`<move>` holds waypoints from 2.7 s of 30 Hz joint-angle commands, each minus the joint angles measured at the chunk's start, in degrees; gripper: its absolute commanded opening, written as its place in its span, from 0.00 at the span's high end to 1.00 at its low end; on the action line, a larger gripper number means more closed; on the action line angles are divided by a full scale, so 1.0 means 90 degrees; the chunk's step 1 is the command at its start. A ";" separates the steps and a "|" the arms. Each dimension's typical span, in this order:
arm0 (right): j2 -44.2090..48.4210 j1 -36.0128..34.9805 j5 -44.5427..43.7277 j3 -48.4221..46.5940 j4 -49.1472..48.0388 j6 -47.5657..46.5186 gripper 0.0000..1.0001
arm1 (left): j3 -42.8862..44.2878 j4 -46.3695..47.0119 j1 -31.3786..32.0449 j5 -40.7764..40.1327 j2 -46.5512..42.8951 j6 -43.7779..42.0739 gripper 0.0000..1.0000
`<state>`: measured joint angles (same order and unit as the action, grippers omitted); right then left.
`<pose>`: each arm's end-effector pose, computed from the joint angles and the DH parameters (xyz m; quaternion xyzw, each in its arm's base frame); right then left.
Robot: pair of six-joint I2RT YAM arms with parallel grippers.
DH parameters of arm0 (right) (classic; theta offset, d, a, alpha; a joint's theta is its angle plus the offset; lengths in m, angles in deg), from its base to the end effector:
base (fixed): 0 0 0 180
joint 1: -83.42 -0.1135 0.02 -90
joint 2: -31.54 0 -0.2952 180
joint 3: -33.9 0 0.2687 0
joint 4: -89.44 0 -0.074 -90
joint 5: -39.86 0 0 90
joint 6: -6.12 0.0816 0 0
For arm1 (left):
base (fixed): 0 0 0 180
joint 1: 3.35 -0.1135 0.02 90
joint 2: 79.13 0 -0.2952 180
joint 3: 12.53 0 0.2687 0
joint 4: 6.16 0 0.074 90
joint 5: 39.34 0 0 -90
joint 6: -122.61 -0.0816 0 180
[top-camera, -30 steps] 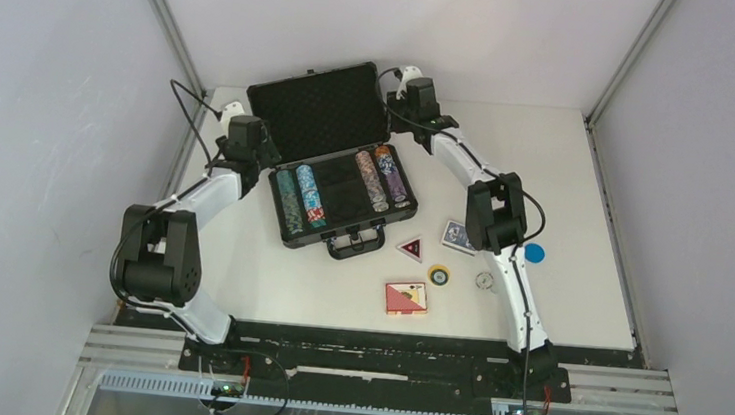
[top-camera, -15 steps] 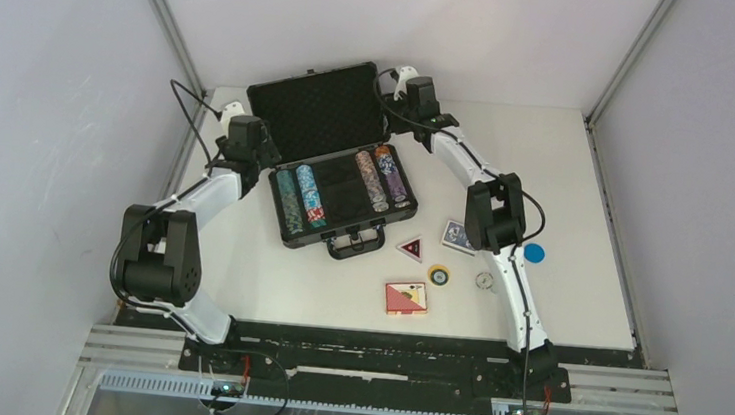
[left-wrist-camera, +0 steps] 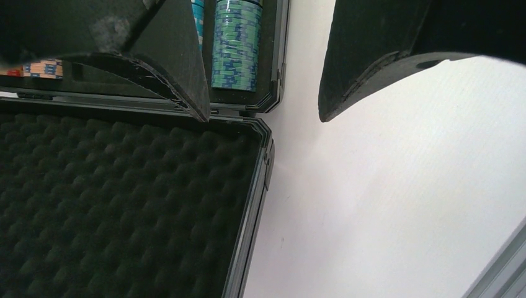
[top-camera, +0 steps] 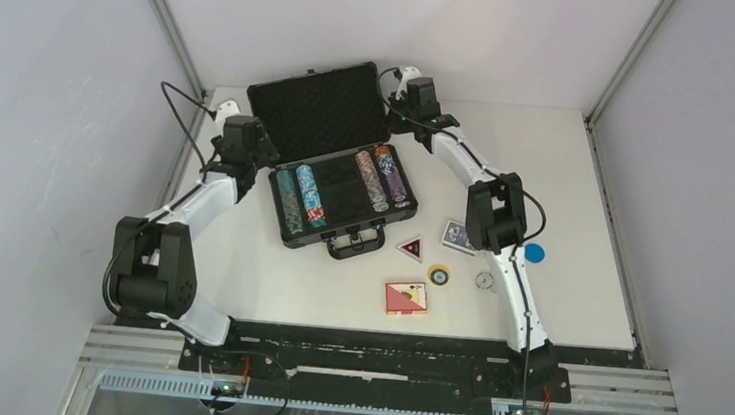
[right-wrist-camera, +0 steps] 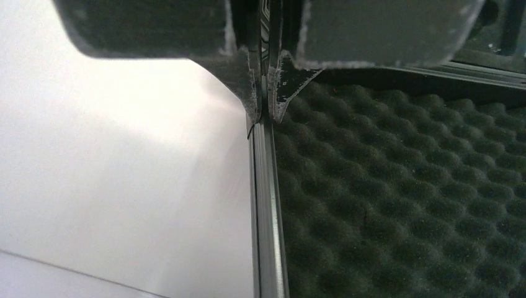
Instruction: Pack up texas hold em set
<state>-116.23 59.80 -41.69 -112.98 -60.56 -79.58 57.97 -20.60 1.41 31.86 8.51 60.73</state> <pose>0.6101 0.2799 0.1873 -0.1814 0.8491 0.1809 0.4619 0.3943 -0.0064 0.2501 -0.2524 0.8272 0.0005 0.5021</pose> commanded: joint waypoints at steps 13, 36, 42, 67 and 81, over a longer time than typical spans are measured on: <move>0.1647 0.1183 -0.0274 0.2180 -0.0758 0.1359 1.00 | -0.0138 -0.0113 0.0421 -0.0819 -0.0248 -0.0183 0.30; 0.1580 0.1526 -0.0289 0.1424 -0.0463 0.1726 0.73 | -0.0414 -0.0229 0.0840 -0.1243 -0.0385 -0.0323 0.31; 0.2522 0.1430 -0.0550 0.2334 -0.0904 0.1268 0.26 | -0.0624 -0.0279 0.1083 -0.1490 -0.0831 -0.0066 0.31; 1.2668 -0.0901 -0.4796 1.0656 0.0703 0.2376 0.38 | -0.1026 -0.0110 0.5037 -0.2461 -0.2125 -0.0611 0.04; 1.2684 -0.0374 -0.4338 1.0506 0.1691 0.1746 0.21 | -0.0076 0.1507 0.5058 0.2880 -0.0353 -0.3537 0.01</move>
<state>-3.62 52.59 -83.09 -18.07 -42.96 -60.91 53.10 -15.79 46.63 31.09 1.58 44.62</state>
